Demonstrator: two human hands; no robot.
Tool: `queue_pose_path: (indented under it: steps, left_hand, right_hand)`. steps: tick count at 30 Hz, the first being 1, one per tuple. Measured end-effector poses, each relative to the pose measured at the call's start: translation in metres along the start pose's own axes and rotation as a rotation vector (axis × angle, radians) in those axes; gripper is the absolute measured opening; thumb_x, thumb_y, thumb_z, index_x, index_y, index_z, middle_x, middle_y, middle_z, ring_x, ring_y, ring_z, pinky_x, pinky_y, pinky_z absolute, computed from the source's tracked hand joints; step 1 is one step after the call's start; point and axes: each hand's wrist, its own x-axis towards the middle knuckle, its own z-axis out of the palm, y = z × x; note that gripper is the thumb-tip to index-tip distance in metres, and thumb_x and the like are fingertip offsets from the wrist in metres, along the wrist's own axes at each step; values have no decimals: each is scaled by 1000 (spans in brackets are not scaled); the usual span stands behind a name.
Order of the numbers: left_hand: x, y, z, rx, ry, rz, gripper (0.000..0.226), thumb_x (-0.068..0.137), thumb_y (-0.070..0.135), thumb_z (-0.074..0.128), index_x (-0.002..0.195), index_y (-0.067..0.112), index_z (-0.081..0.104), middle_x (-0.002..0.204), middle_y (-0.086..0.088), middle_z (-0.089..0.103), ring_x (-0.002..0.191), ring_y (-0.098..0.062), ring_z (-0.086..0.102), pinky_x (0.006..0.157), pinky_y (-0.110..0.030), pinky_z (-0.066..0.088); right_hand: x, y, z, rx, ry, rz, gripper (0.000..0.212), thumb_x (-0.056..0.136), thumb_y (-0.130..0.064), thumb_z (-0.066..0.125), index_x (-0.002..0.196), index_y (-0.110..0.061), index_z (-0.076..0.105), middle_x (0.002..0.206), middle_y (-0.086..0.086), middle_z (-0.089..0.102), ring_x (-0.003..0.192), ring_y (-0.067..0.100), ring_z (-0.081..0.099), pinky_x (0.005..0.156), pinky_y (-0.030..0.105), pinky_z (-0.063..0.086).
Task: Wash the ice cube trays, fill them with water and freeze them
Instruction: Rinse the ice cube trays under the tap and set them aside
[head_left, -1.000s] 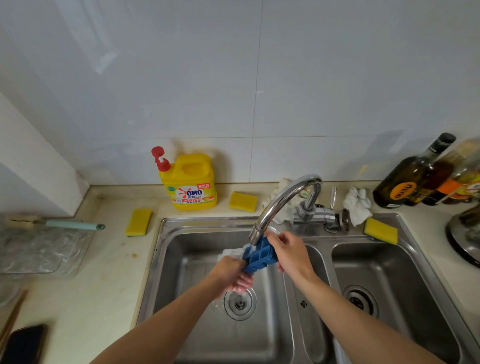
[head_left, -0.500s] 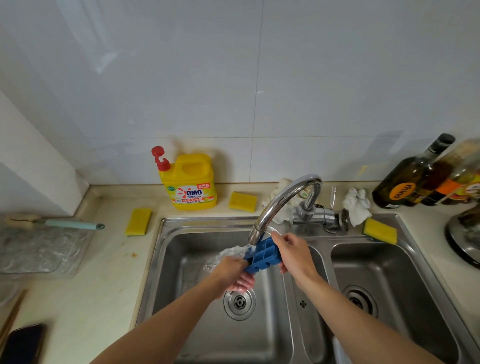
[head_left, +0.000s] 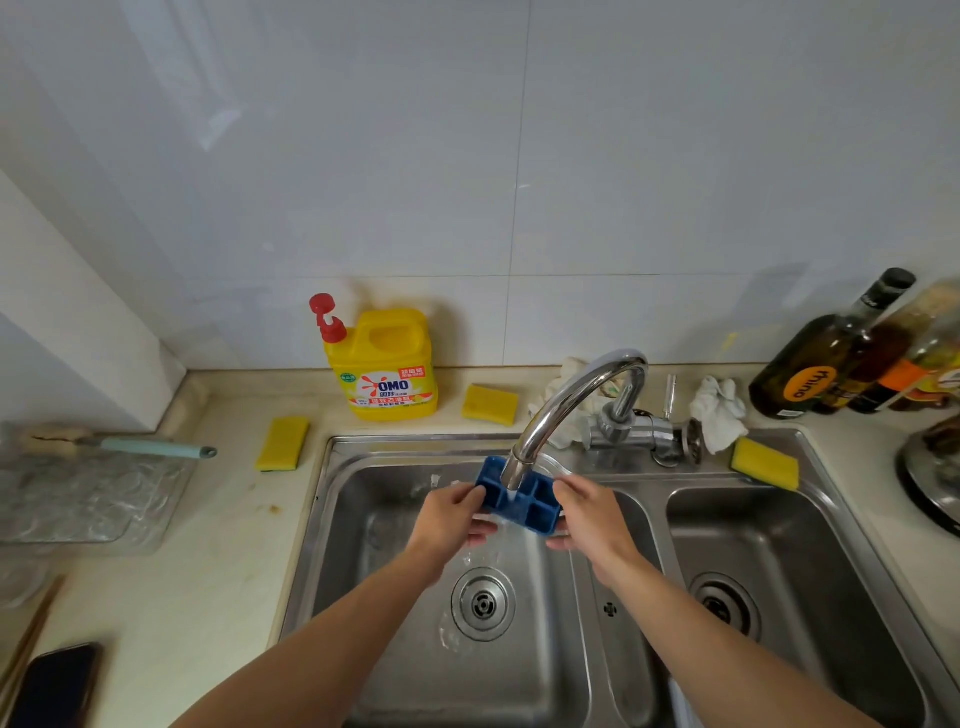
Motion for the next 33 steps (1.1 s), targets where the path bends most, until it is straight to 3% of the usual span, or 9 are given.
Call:
queue_pose_path:
  steps: [6,10,14,18,24,27,30,33]
  left_hand:
    - [-4,-4,6,10,-101,-27,21,104,17,51,106,18,71,96,-8,74,77,-23,74,77,-39,59]
    - [-5,-4,17,28,-195,-54,21,105,24,49,111,18,69,104,-11,74,82,-23,75,73,-34,61]
    - [-1,-3,23,40,-213,-64,24,106,29,48,115,17,67,107,-13,74,84,-23,75,69,-30,60]
    - [0,-2,22,30,-200,-71,21,105,25,48,108,20,69,102,-11,74,81,-22,74,69,-31,60]
    - [1,-2,16,-31,-83,-40,23,106,19,45,108,12,67,89,-8,75,73,-20,74,66,-31,59]
    - [3,1,7,-85,55,-28,19,105,23,50,108,9,63,91,-10,76,73,-22,75,64,-31,60]
    - [4,4,-3,-117,140,8,20,102,27,57,104,8,60,94,-15,74,70,-21,72,71,-39,62]
    - [3,7,-10,-144,192,53,20,101,29,60,102,9,61,93,-12,73,70,-18,72,66,-32,62]
  right_hand:
    - [-2,-6,-1,29,136,-97,8,101,-22,59,99,-26,66,101,2,72,90,18,72,68,37,65]
    - [-4,-15,-5,2,201,-178,6,98,-25,62,100,-22,67,98,1,72,90,18,71,78,43,63]
    - [-5,-15,-11,48,205,-156,6,99,-24,63,100,-19,66,98,2,72,90,18,71,77,40,62]
    - [-5,-10,-11,63,193,-140,6,99,-25,63,102,-20,66,98,0,71,88,15,71,62,25,59]
    - [-1,-7,-5,37,152,-107,6,99,-23,63,102,-20,66,99,1,72,84,15,73,56,23,57]
    - [0,-4,3,16,35,-54,9,102,-19,59,107,-15,66,104,7,71,86,21,75,64,31,63]
    - [2,-1,13,28,-42,13,11,104,-14,56,106,-14,66,100,11,74,76,25,77,71,41,65]
    - [3,2,22,131,-91,120,12,105,-12,54,111,-14,63,104,15,73,81,35,77,75,43,65]
